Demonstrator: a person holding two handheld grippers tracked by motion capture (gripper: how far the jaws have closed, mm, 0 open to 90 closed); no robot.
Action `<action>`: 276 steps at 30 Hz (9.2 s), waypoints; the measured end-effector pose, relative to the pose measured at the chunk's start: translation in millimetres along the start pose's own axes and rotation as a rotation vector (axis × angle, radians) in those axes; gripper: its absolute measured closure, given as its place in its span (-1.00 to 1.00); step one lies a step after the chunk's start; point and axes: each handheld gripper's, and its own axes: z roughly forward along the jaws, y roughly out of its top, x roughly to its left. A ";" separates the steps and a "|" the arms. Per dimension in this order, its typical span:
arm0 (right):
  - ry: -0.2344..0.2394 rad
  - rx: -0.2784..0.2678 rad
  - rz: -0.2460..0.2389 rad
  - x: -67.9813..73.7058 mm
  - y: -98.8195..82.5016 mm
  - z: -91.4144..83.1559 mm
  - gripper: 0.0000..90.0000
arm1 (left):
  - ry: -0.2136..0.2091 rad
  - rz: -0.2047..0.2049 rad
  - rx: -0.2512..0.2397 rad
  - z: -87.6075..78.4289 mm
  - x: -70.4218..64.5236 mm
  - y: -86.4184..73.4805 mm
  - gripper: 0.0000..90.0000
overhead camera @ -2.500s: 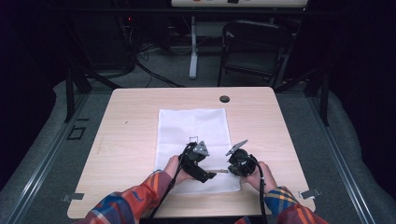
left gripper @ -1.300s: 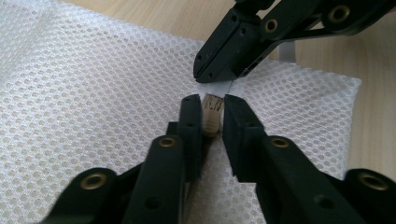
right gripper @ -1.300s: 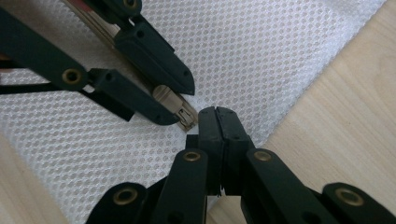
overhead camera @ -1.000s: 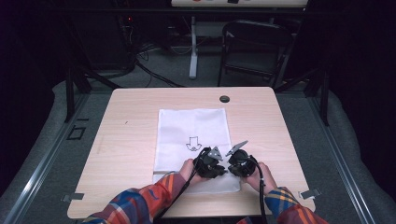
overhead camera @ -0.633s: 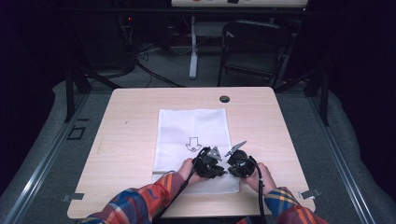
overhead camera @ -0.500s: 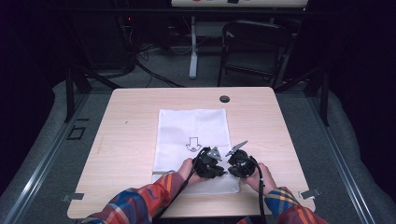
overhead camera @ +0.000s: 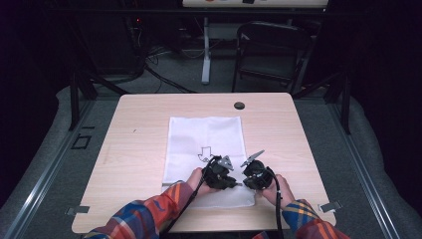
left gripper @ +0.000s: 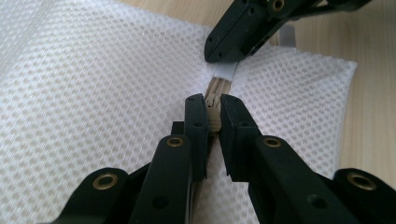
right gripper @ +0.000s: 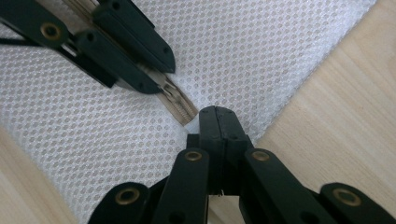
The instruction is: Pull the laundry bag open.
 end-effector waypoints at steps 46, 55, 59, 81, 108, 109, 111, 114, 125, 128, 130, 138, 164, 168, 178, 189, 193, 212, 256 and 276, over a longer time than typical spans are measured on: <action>0.049 -0.044 -0.073 6.4 6.4 7.3 1.00 | 0.020 -0.021 -0.040 1.2 -2.0 -7.5 0.81; 0.038 -0.020 -0.075 6.5 6.7 5.9 1.00 | 0.018 -0.029 -0.025 -2.2 -1.1 -8.1 0.81; 0.044 -0.020 -0.068 5.2 6.1 5.7 1.00 | 0.006 -0.034 -0.035 -3.3 0.7 -9.7 0.81; 0.030 0.009 -0.067 5.9 5.8 3.9 1.00 | -0.020 -0.053 0.003 -10.9 6.6 -13.5 0.81; 0.035 0.011 -0.058 4.0 4.5 3.3 1.00 | -0.001 -0.080 0.028 -23.4 9.5 -22.6 0.79; 0.035 0.012 -0.058 4.1 4.6 3.3 1.00 | -0.001 -0.079 0.028 -23.6 9.6 -22.7 0.79; 0.034 0.012 -0.057 4.2 4.6 3.3 1.00 | 0.007 -0.076 0.037 -25.2 9.9 -22.7 0.79; 0.025 0.026 -0.053 3.2 3.8 2.2 1.00 | 0.052 -0.107 0.029 -32.3 17.1 -27.6 1.00; 0.021 0.024 -0.041 1.9 2.6 1.8 1.00 | 0.014 -0.073 -0.021 -25.7 6.9 -21.9 0.64; 0.019 0.025 -0.043 2.5 2.7 1.8 1.00 | 0.027 -0.055 -0.013 -18.1 4.2 -18.9 0.59; 0.020 0.025 -0.042 2.5 2.7 1.8 1.00 | 0.031 -0.048 -0.010 -15.2 3.6 -17.8 0.60; 0.013 0.024 -0.046 2.9 2.9 2.1 1.00 | 0.049 -0.004 -0.015 -9.3 -1.1 -13.8 0.70; 0.030 0.034 -0.031 -0.6 2.9 1.4 1.00 | 0.050 -0.026 0.028 -20.4 4.9 -14.3 0.84; 0.028 0.039 -0.035 -0.1 3.4 1.4 1.00 | 0.042 -0.034 0.034 -24.0 5.6 -18.1 0.84; 0.027 0.037 -0.037 -0.1 3.1 1.4 1.00 | 0.035 -0.049 0.037 -30.9 8.4 -24.0 0.84; 0.027 0.037 -0.038 -0.1 3.0 1.5 1.00 | 0.031 -0.063 0.052 -35.6 11.1 -27.6 0.84; 0.027 0.037 -0.038 -0.2 3.0 1.4 1.00 | 0.035 -0.065 0.057 -36.8 11.1 -29.2 0.84; 0.027 0.040 -0.039 -0.1 3.1 1.3 1.00 | 0.045 -0.079 0.064 -49.4 14.0 -41.4 0.84; 0.026 0.042 -0.037 -0.2 3.1 1.2 1.00 | 0.087 -0.149 0.074 -84.1 24.5 -77.4 0.84; 0.026 0.044 -0.038 -0.4 3.1 1.0 1.00 | 0.112 -0.178 0.075 -99.6 27.5 -90.7 0.84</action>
